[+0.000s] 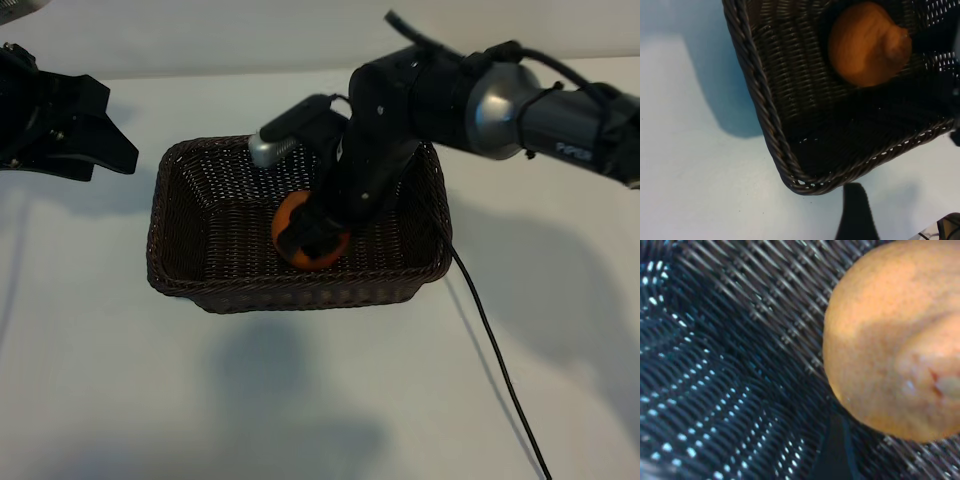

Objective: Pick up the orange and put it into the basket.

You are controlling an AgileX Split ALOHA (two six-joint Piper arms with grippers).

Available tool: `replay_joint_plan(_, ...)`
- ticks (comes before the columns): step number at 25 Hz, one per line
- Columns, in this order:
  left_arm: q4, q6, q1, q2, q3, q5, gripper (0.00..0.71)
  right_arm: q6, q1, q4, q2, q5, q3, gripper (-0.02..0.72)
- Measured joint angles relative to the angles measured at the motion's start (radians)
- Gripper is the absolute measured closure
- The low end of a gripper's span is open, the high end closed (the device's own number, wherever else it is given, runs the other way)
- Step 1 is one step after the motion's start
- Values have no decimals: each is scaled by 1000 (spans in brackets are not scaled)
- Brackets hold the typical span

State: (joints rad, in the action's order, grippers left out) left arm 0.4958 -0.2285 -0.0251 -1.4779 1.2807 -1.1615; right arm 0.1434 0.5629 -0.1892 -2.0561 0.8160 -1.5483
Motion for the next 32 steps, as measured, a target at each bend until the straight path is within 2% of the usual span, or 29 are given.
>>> replay_joint_plan(11, 0, -2, 0, 0, 0, 4, 185, -3, -3, 36, 312, 47, 0, 143)
replay_joint_plan(19, 15, -2, 0, 0, 0, 15, 185, -3, -4, 39, 343, 97, 0, 144)
replay_joint_plan(23, 17, -2, 0, 0, 0, 15, 185, -5, -18, 42, 344, 184, 0, 144)
replay_joint_plan(29, 20, -2, 0, 0, 0, 15, 185, -45, -112, 81, 344, 352, 0, 144)
replay_joint_plan(32, 20, -2, 0, 0, 0, 15, 185, -49, -163, 94, 344, 394, 0, 144)
